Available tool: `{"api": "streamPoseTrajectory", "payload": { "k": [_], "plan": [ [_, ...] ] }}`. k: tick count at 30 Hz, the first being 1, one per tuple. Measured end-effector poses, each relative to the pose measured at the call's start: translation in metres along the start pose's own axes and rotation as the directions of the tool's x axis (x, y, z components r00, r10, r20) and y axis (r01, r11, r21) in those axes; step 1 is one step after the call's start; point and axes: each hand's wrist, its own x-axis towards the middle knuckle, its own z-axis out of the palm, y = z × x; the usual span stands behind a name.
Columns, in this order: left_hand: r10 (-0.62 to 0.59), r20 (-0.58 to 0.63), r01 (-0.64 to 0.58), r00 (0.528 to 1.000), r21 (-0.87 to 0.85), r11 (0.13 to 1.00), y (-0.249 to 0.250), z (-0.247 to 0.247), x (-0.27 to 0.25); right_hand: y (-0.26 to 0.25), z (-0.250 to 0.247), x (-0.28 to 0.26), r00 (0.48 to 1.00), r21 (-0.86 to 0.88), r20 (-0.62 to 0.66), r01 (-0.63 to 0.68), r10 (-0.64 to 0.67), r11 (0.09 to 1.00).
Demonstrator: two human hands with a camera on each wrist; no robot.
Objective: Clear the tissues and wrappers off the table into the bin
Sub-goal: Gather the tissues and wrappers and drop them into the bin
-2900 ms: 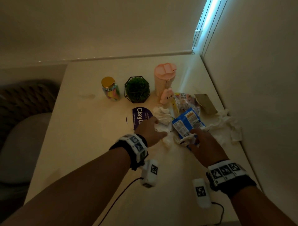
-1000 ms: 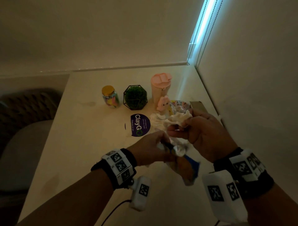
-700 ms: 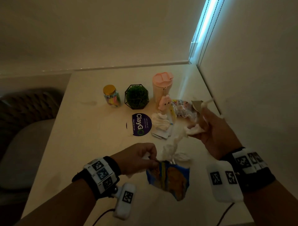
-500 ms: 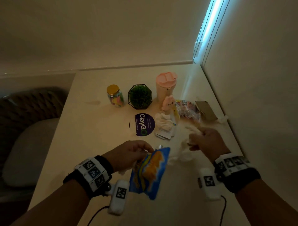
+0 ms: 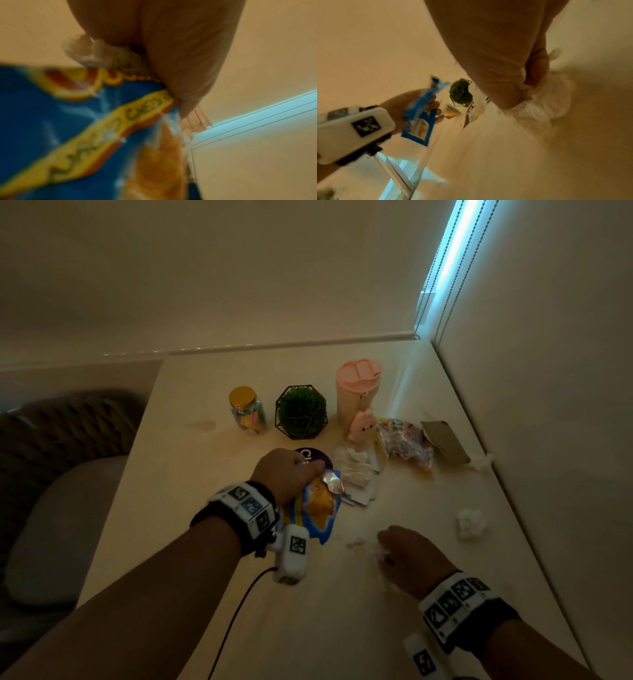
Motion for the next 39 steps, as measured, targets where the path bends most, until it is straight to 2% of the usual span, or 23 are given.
{"api": "streamPoseTrajectory", "payload": {
  "k": [2, 4, 7, 9, 12, 13, 15, 17, 21, 23, 26, 29, 32, 36, 37, 39],
  "plan": [
    [0.011, 0.042, -0.015, 0.999, 0.082, 0.997, 0.009, 0.006, 0.014, 0.0, -0.007, -0.004, 0.997, 0.123, -0.08, -0.013, 0.023, 0.992],
    [0.019, 0.081, -0.024, 0.997, 0.06, 0.998, 0.017, 0.009, 0.026, 0.005, -0.018, -0.011, 0.975, 0.309, -0.177, -0.07, 0.13, 0.949],
    [0.042, 0.139, -0.049, 0.989, 0.047, 0.998, 0.023, 0.016, 0.042, 0.025, -0.033, -0.019, 0.924, 0.613, -0.169, -0.175, 0.344, 0.771],
    [0.041, 0.213, -0.059, 0.976, 0.077, 0.995, 0.026, 0.024, 0.05, 0.041, -0.047, -0.026, 0.878, 0.713, -0.199, -0.175, 0.435, 0.679],
    [0.095, 0.315, -0.161, 0.944, 0.191, 0.968, 0.031, 0.039, 0.063, 0.065, -0.075, -0.037, 0.776, 0.617, -0.377, -0.197, 0.506, 0.762],
    [0.093, 0.32, -0.181, 0.943, 0.257, 0.949, 0.034, 0.044, 0.066, 0.073, -0.082, -0.037, 0.761, 0.551, -0.408, -0.234, 0.504, 0.801],
    [0.083, 0.297, -0.197, 0.951, 0.378, 0.905, 0.037, 0.054, 0.07, 0.085, -0.088, -0.033, 0.771, 0.423, -0.371, -0.356, 0.517, 0.833],
    [0.066, 0.28, -0.182, 0.958, 0.415, 0.891, 0.037, 0.061, 0.075, 0.095, -0.084, -0.022, 0.773, 0.336, -0.287, -0.471, 0.565, 0.815],
    [0.066, 0.237, -0.157, 0.969, 0.392, 0.907, 0.033, 0.066, 0.08, 0.104, -0.063, -0.003, 0.803, 0.213, -0.194, -0.527, 0.564, 0.823],
    [0.06, 0.219, -0.139, 0.974, 0.363, 0.921, 0.03, 0.062, 0.08, 0.103, -0.055, 0.004, 0.813, 0.195, -0.224, -0.503, 0.537, 0.842],
    [0.05, 0.23, -0.116, 0.972, 0.288, 0.95, 0.026, 0.047, 0.074, 0.1, -0.052, 0.009, 0.803, 0.204, -0.286, -0.483, 0.524, 0.851],
    [0.052, 0.236, -0.104, 0.97, 0.211, 0.972, 0.019, 0.019, 0.059, 0.094, -0.064, 0.008, 0.815, 0.276, -0.227, -0.471, 0.533, 0.838],
    [0.054, 0.246, -0.085, 0.968, 0.118, 0.989, 0.0, -0.02, 0.032, 0.077, -0.08, 0.007, 0.854, 0.417, -0.178, -0.385, 0.49, 0.823],
    [-0.004, 0.24, 0.009, 0.971, -0.022, 1.0, -0.035, -0.062, -0.005, 0.045, -0.092, 0.02, 0.943, 0.569, -0.173, -0.14, 0.285, 0.81],
    [-0.019, 0.235, 0.025, 0.972, -0.019, 1.0, -0.043, -0.068, -0.011, 0.036, -0.093, 0.026, 0.95, 0.591, -0.174, -0.111, 0.261, 0.799],
    [-0.043, 0.235, 0.048, 0.971, -0.015, 0.999, -0.055, -0.077, -0.023, 0.017, -0.095, 0.042, 0.95, 0.581, -0.155, -0.136, 0.273, 0.803]
  ]
}}
